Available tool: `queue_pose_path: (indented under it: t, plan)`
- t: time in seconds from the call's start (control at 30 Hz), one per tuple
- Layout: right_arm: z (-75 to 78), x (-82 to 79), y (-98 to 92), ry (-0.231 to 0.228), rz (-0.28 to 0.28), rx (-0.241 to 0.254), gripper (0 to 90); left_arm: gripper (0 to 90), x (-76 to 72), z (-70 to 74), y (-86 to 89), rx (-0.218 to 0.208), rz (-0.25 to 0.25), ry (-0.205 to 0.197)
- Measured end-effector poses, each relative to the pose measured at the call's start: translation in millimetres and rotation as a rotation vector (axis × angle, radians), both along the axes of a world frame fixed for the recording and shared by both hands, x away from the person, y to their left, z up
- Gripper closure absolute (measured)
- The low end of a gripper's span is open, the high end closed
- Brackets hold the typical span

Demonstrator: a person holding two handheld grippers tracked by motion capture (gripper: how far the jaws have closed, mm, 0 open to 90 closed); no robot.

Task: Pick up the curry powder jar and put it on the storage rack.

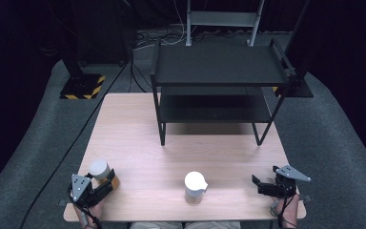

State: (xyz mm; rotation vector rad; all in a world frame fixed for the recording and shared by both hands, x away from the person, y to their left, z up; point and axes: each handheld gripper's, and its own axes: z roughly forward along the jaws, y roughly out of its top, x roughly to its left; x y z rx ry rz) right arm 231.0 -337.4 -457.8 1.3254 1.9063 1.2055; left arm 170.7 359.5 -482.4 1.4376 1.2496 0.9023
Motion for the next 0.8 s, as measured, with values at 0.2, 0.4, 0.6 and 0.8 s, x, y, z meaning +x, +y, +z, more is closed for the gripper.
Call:
queue_pose_path:
  t: [0.2,0.4,0.6,0.8]
  plan:
    - [1.0,1.0,1.0,0.004,0.005,-0.009,0.4,33.4,0.6,-2.8,4.8,-0.007,-0.021,-0.013]
    - [-0.1,-0.3,0.0,-0.005,0.008,-0.006,0.6,33.7,2.2,2.5,6.6,-0.004,-0.039,-0.005]
    - [-0.6,0.3,-1.9,-0.005,0.017,0.001,1.1,33.8,3.9,14.7,6.0,0.010,-0.071,-0.003]
    - [0.5,1.4,-1.3,0.000,0.023,-0.007,1.0,33.8,8.2,27.5,4.4,0.036,-0.129,-0.007]
